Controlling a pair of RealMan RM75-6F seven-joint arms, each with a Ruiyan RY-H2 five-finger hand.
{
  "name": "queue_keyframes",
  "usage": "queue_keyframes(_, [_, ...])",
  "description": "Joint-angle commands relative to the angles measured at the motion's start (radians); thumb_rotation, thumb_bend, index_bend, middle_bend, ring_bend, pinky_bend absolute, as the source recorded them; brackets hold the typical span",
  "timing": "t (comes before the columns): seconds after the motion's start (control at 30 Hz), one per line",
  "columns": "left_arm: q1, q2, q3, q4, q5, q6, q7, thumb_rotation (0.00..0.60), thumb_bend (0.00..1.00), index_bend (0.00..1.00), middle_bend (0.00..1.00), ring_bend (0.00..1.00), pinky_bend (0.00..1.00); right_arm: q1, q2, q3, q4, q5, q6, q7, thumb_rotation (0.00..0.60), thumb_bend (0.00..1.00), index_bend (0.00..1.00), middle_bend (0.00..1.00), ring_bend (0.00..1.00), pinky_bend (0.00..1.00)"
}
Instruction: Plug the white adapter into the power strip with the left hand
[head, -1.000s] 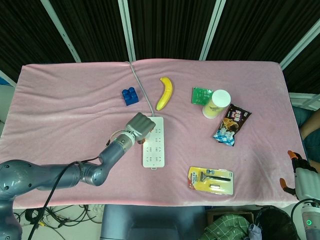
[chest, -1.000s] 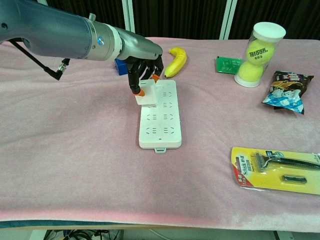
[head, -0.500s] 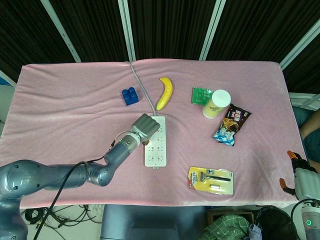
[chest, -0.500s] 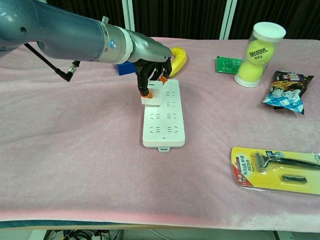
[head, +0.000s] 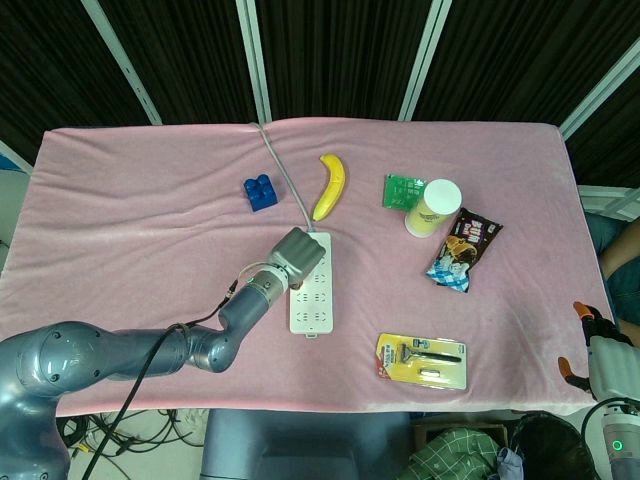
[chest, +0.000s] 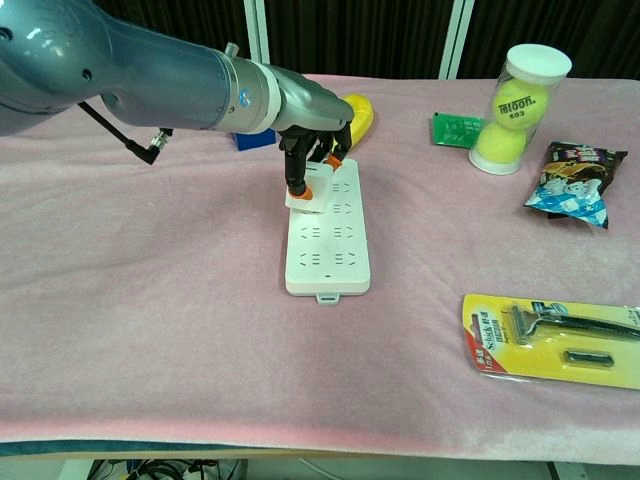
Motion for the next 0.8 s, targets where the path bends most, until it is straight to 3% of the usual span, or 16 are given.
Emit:
queue_keyframes(0.03, [0.000,-0.010,0.003,0.011,-0.004,-0.007,-0.001,0.600,0.38,0.58,0.60,0.42,0.47,0.000,0.000,0.000,0.000,0.000,0.000,0.000,0.600,0.29,0.08,0.09,0.16,0.27])
queue_keyframes(0.27, [0.010,-0.022,0.010,0.033,0.003,-0.017,-0.012,0.600,0.38,0.59,0.61,0.43,0.50,0.000,0.000,-0.001,0.000,-0.002,0.000,0.000,0.600,0.29,0.08,0.09,0.16,0.27])
queue_keyframes(0.43, [0.017,-0.029,0.008,0.039,0.020,-0.030,-0.027,0.600,0.39,0.59,0.61,0.45,0.58,0.000,-0.001,-0.001,-0.001,0.000,0.000,0.000,0.600,0.28,0.08,0.09,0.16,0.27])
queue_keyframes(0.8, [0.021,-0.056,-0.011,0.071,0.057,-0.036,-0.053,0.600,0.40,0.59,0.61,0.45,0.59,0.001,0.001,-0.002,-0.001,-0.001,-0.004,0.001,0.600,0.28,0.08,0.09,0.16,0.27])
